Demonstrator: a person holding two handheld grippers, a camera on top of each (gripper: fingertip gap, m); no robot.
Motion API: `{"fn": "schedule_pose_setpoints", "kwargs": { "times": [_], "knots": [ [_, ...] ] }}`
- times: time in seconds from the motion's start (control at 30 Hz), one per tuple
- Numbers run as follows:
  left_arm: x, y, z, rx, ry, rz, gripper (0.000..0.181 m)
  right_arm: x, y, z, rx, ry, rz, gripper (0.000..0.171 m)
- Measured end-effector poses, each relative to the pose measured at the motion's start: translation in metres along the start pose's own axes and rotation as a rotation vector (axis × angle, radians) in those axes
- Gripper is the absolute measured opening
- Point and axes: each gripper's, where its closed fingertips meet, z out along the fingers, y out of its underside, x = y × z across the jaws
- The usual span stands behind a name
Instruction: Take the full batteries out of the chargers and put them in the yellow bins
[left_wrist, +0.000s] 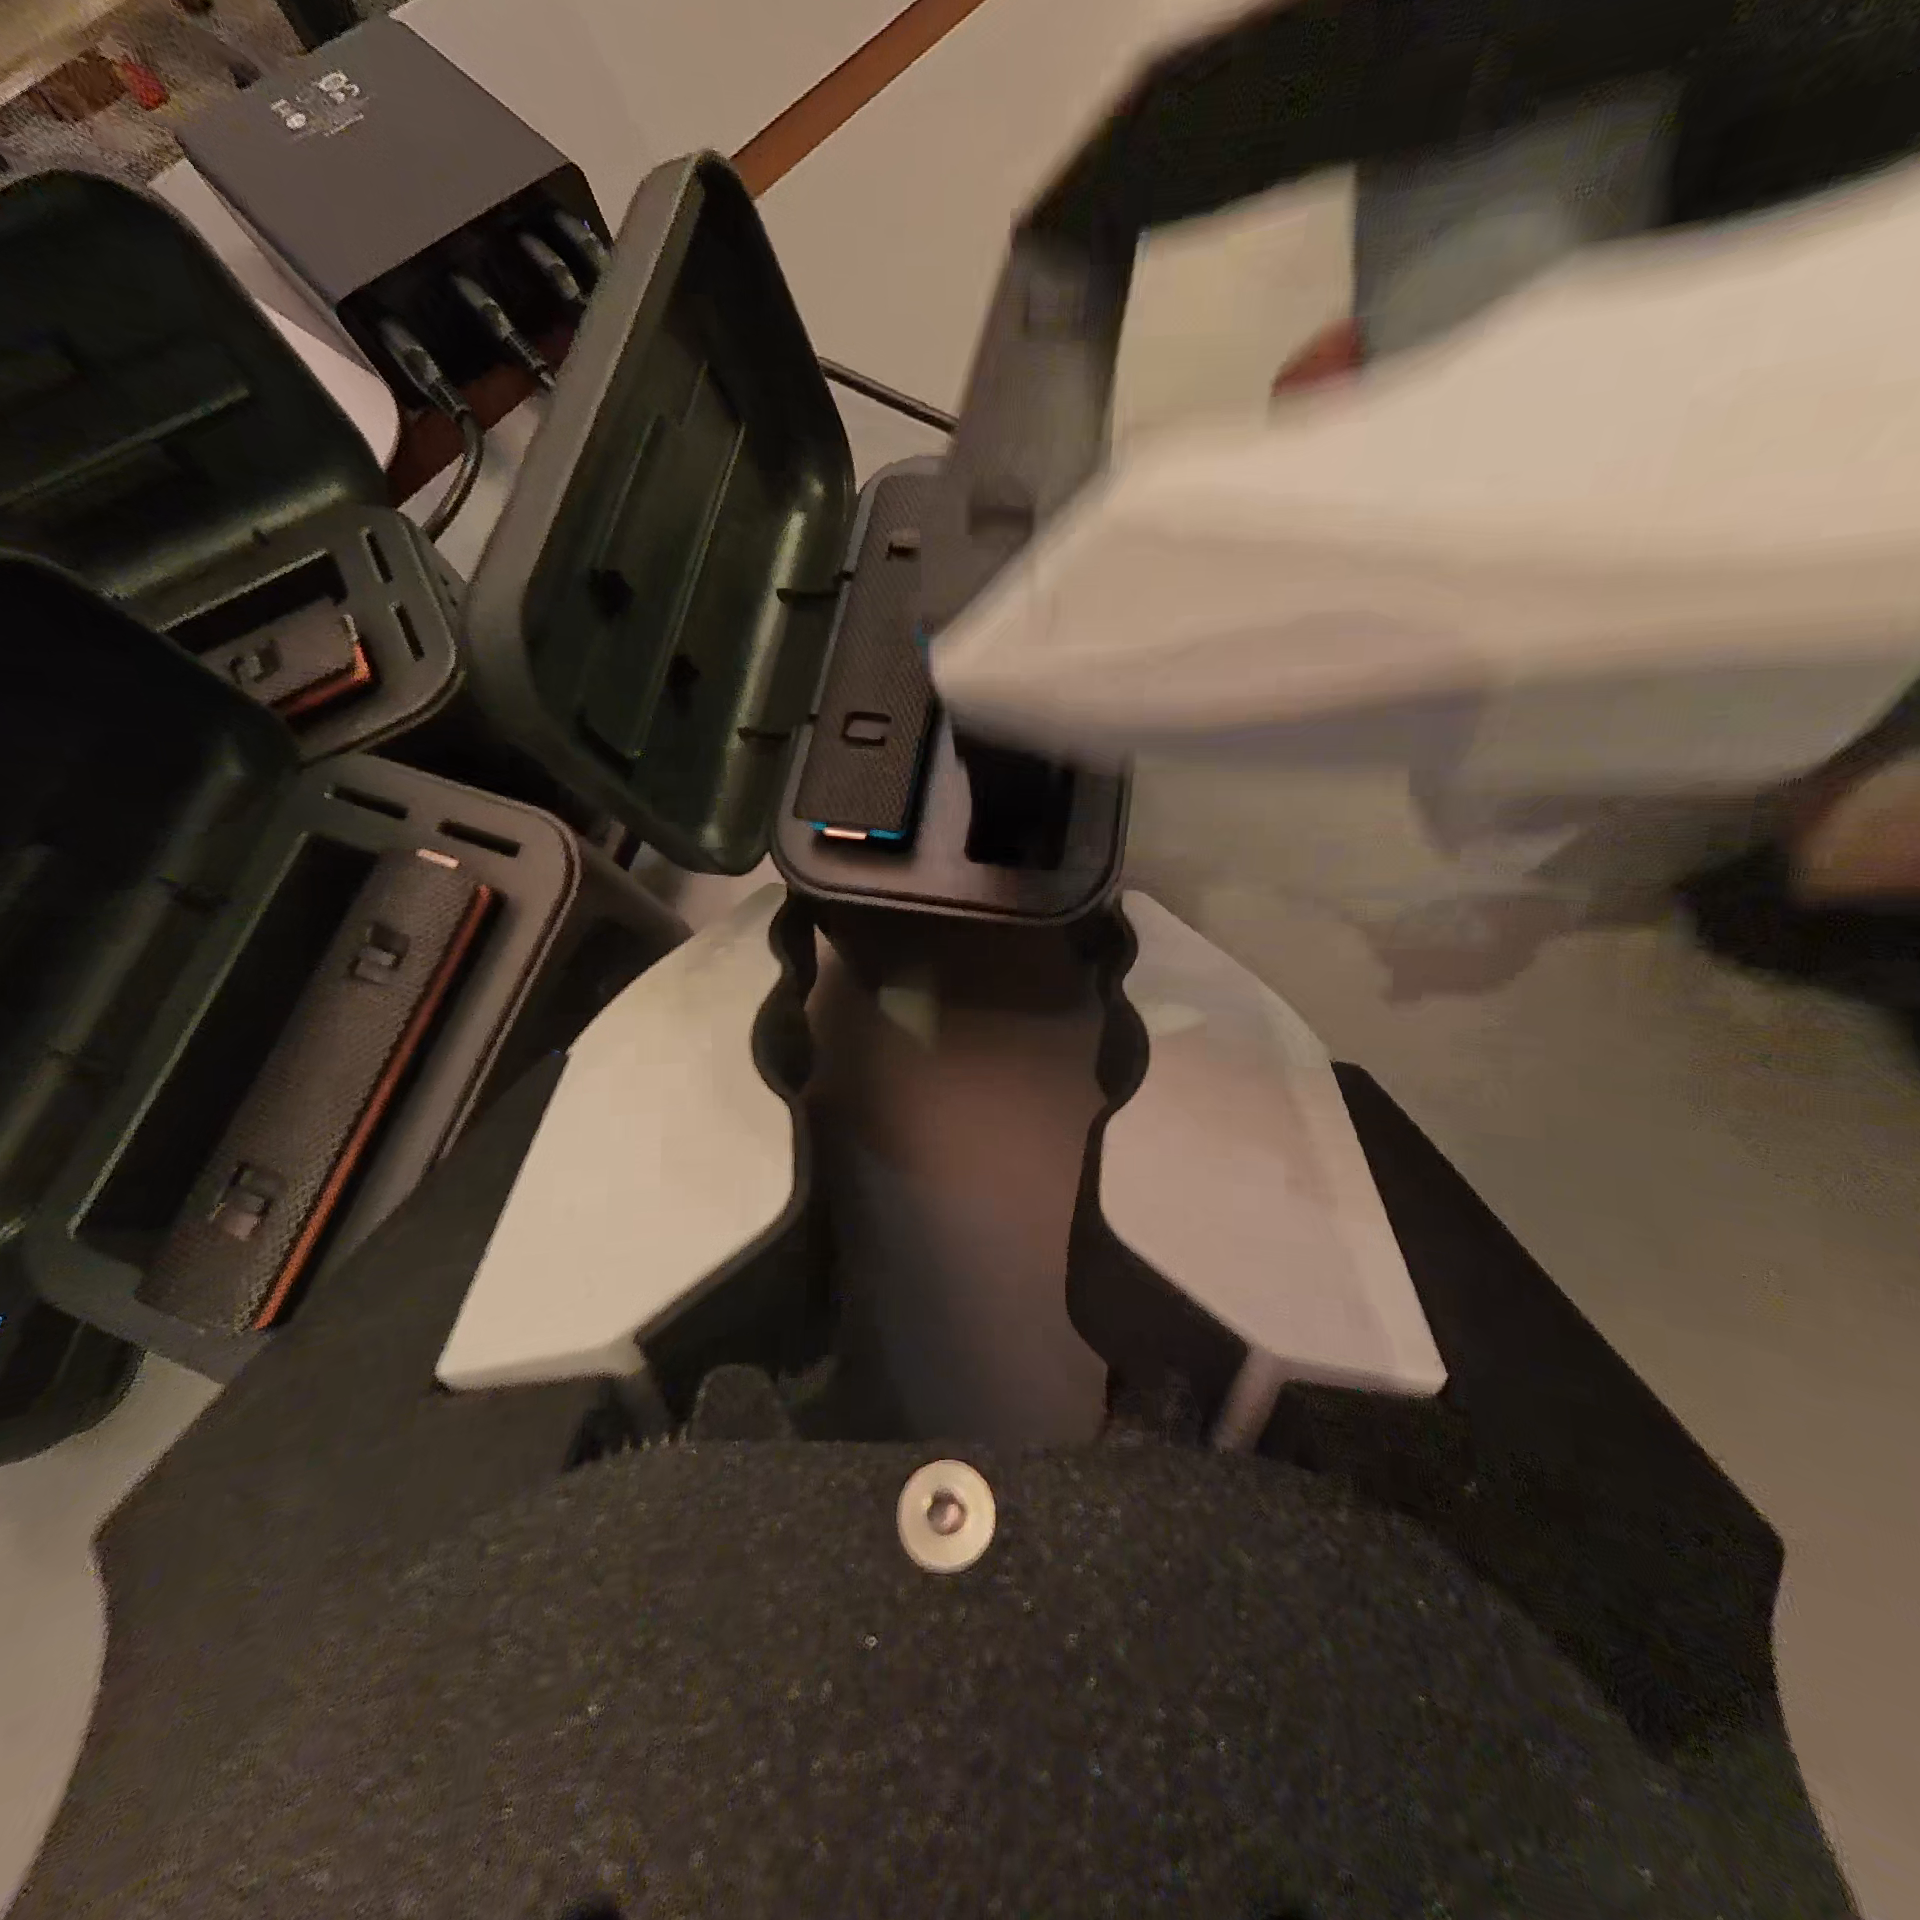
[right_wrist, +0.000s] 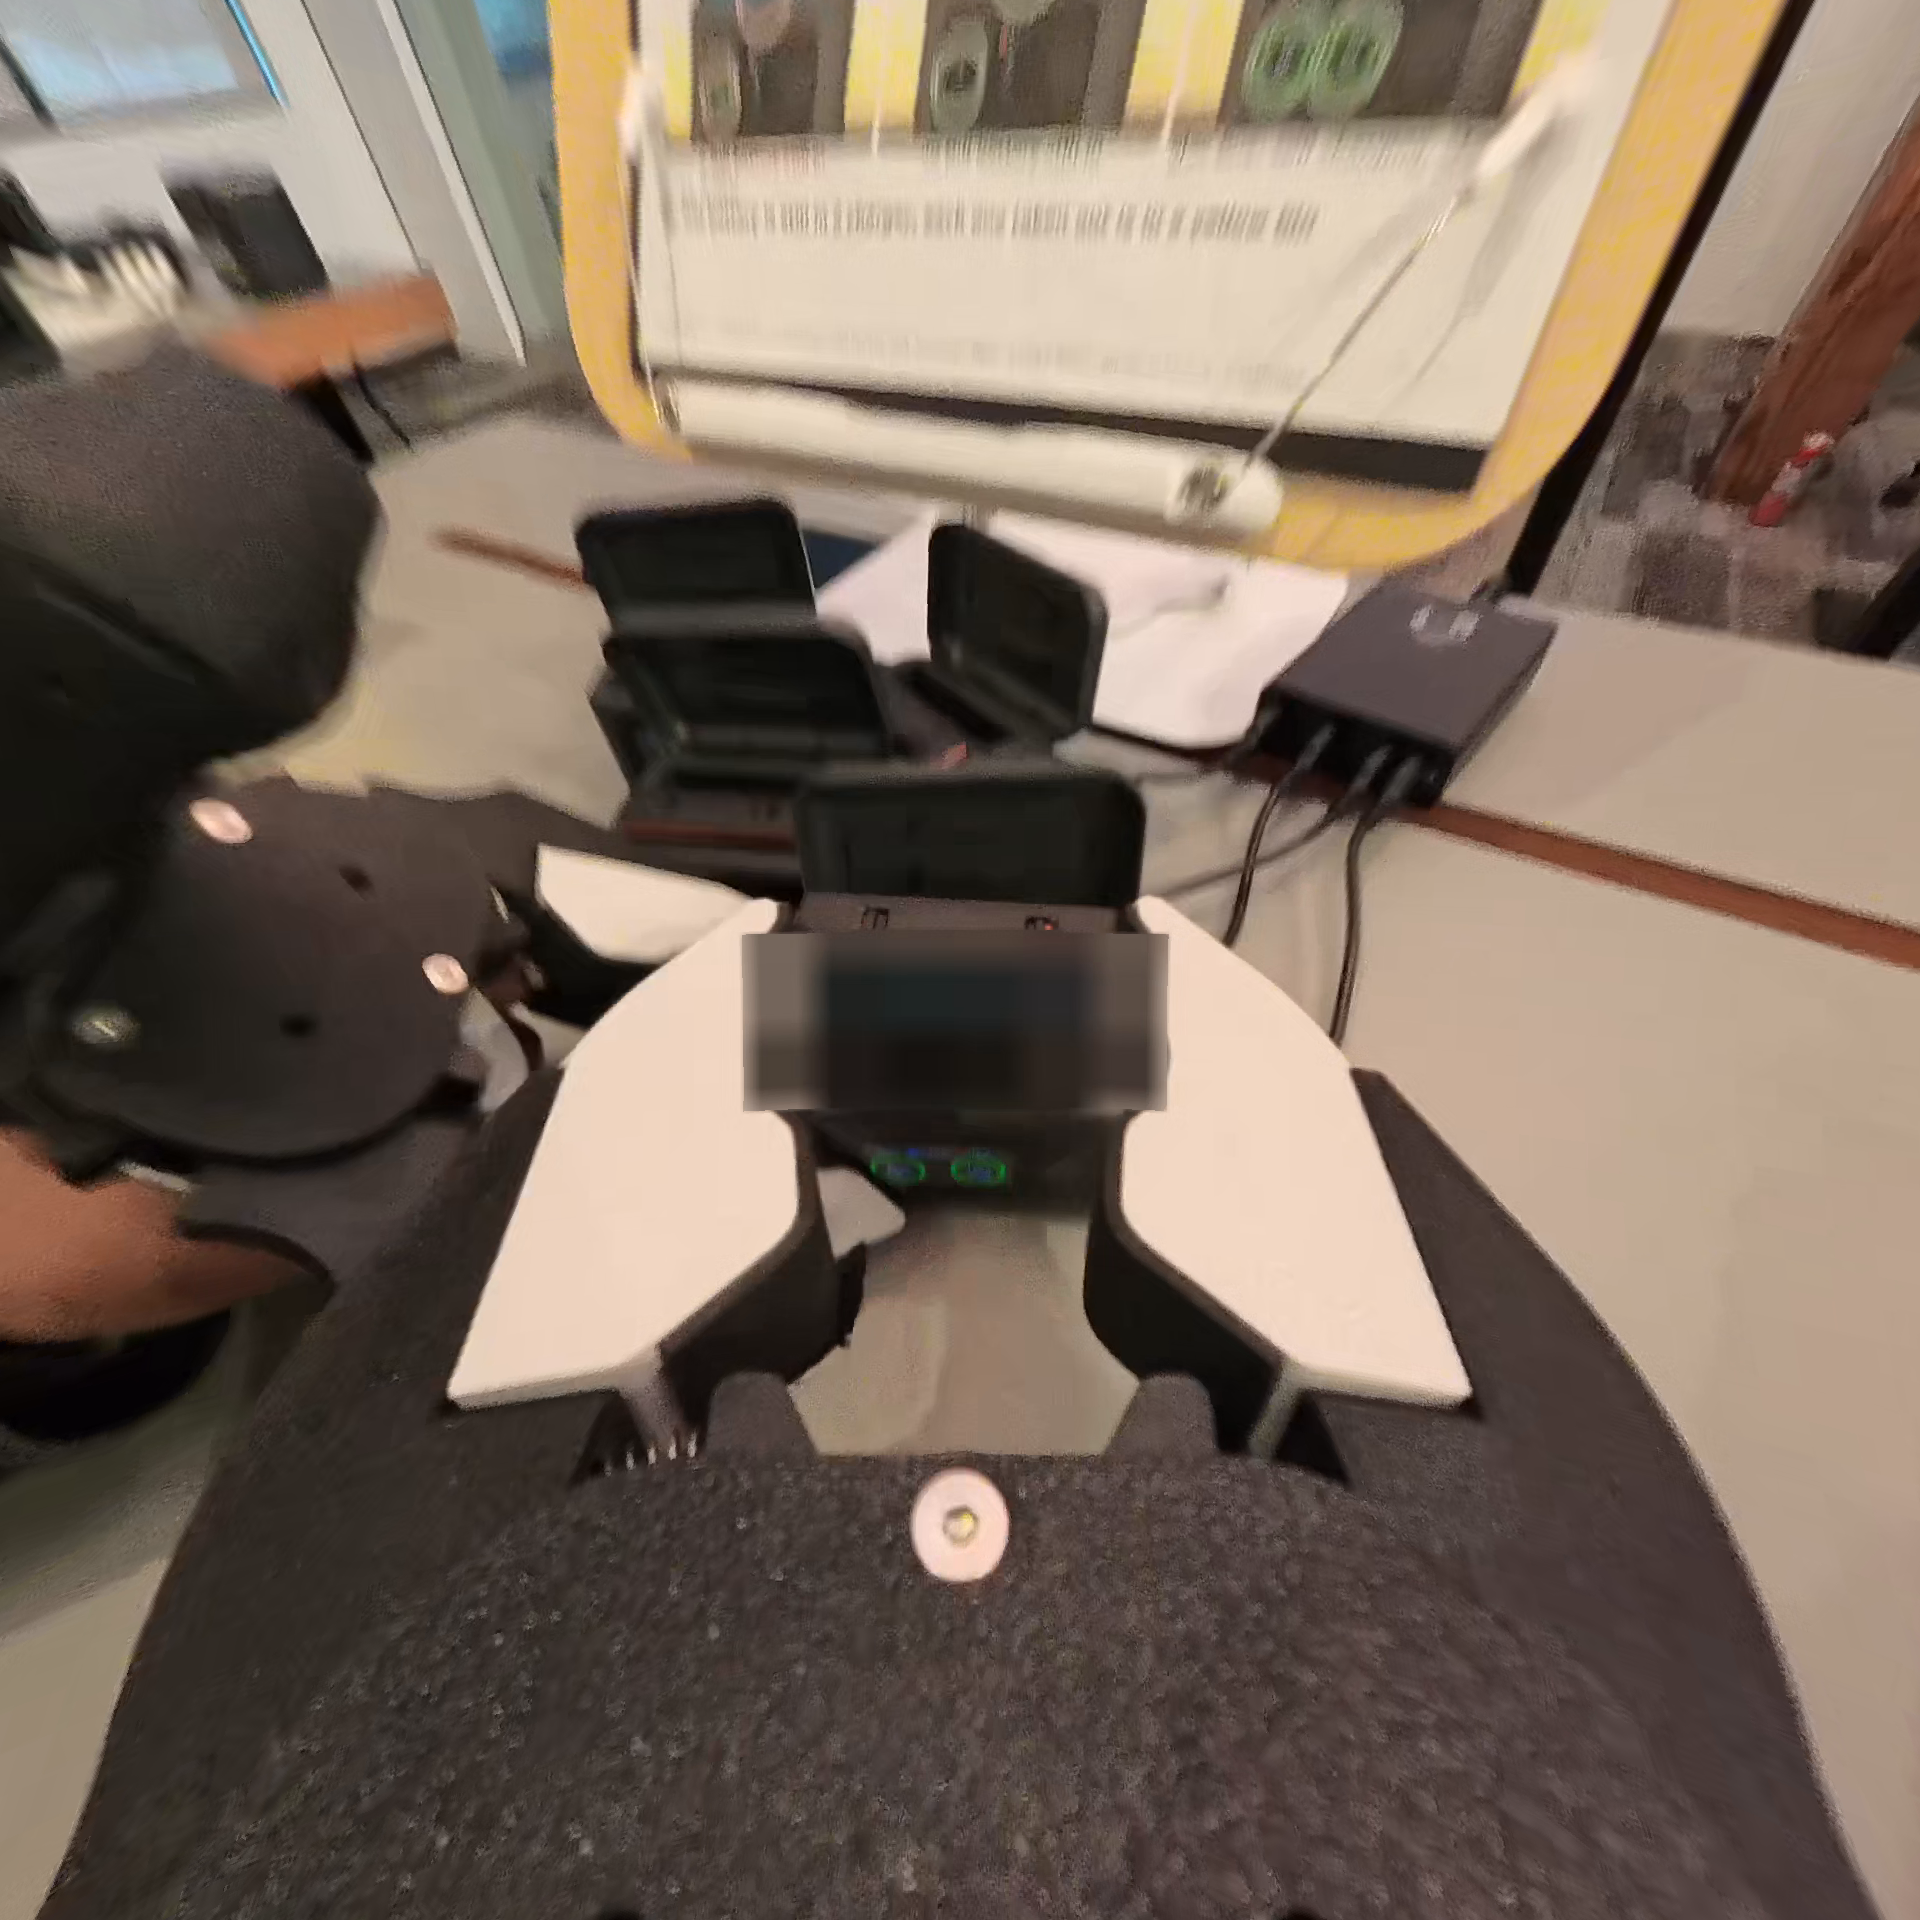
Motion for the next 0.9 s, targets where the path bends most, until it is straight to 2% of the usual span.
{"fn": "schedule_pose_setpoints", "kwargs": {
  "times": [0.1, 0.5, 0.67, 0.9],
  "knots": [
    [0.000, 0.000, 0.000, 0.001, 0.002, -0.001, 0.054, 0.003, -0.019, -0.007, 0.056, 0.011, -0.020, 0.058],
    [0.001, -0.001, -0.002, 0.014, 0.003, 0.014, 0.054, 0.004, -0.025, -0.015, 0.064, 0.005, -0.002, 0.058],
    [0.001, 0.004, -0.015, 0.025, -0.002, 0.030, 0.063, 0.003, -0.033, -0.023, 0.074, 0.019, -0.031, 0.059],
    [0.012, 0.002, -0.040, 0.077, -0.023, 0.065, 0.059, 0.004, -0.028, -0.053, 0.064, 0.037, -0.056, 0.059]
  ]
}}
